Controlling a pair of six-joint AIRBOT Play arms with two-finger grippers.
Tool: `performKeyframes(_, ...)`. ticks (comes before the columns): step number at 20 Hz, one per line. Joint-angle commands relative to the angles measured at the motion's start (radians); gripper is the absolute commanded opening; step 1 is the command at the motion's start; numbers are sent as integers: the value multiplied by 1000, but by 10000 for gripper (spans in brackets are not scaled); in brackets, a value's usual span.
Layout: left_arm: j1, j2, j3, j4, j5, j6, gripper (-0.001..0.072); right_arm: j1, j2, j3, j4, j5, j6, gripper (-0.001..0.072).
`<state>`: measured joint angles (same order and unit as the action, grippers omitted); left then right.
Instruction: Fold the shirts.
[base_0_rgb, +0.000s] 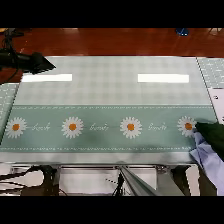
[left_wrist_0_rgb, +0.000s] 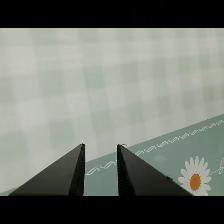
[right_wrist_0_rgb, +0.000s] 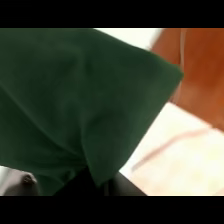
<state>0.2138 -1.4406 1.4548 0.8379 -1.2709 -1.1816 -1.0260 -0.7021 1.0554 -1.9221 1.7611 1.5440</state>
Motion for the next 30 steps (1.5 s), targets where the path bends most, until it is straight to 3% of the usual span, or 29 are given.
performKeyframes(1,9,-39,0,0,55,48,261,-86,1,-77,-94,17,-24,22)
performKeyframes(8,69,-42,2,0,120,49,261,-207,1,-150,-218,-59,-92,25)
performKeyframes(9,79,-42,2,0,119,49,261,-207,1,-159,-235,-63,-95,53)
performKeyframes(12,95,-42,2,0,120,49,261,-207,1,-185,-229,-85,-97,371)
performKeyframes(13,97,-42,2,0,119,53,261,-207,1,-190,-223,-93,-97,442)
performKeyframes(15,96,-40,2,0,114,56,262,-206,1,-189,-196,-128,-97,443)
performKeyframes(17,92,-32,5,0,99,58,272,-179,1,-189,-12,-215,-120,440)
performKeyframes(20,59,8,26,13,78,126,278,-6,1,-176,300,-346,-260,440)
performKeyframes(23,-38,64,41,127,70,148,280,307,1,-145,451,-537,-234,440)
performKeyframes(25,-142,92,41,212,28,136,482,518,0,-130,506,-722,-129,441)
performKeyframes(27,-268,101,41,313,-36,81,490,705,-12,-127,529,-885,-23,452)
performKeyframes(30,-486,101,41,626,-69,-126,489,896,-120,-95,523,-803,27,490)
